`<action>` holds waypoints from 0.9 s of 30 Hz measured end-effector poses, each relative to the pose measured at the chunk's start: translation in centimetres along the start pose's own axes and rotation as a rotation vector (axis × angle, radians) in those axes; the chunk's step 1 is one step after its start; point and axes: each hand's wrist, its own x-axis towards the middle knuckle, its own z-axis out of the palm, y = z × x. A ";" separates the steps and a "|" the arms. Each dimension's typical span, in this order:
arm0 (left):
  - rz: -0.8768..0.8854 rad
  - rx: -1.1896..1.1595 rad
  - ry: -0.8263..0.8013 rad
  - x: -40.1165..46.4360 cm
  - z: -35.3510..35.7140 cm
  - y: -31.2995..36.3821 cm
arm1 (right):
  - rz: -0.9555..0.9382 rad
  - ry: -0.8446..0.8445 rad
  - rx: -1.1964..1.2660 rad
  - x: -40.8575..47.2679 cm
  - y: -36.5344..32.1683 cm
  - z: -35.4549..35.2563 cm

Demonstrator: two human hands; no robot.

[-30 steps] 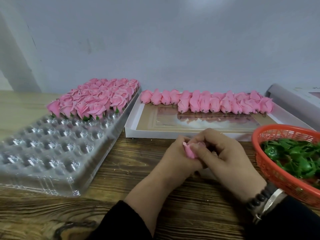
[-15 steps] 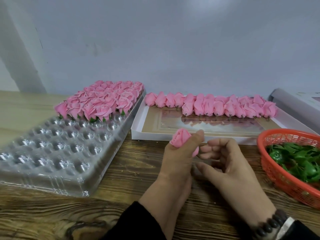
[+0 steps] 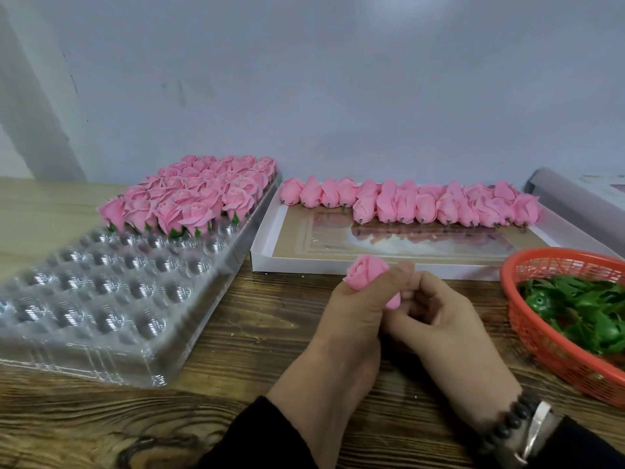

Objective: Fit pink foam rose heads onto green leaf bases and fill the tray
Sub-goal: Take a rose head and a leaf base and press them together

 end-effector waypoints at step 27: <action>0.130 0.319 0.048 0.2 -1.1 1.1 | -0.013 -0.092 -0.001 0.3 -0.1 -1.0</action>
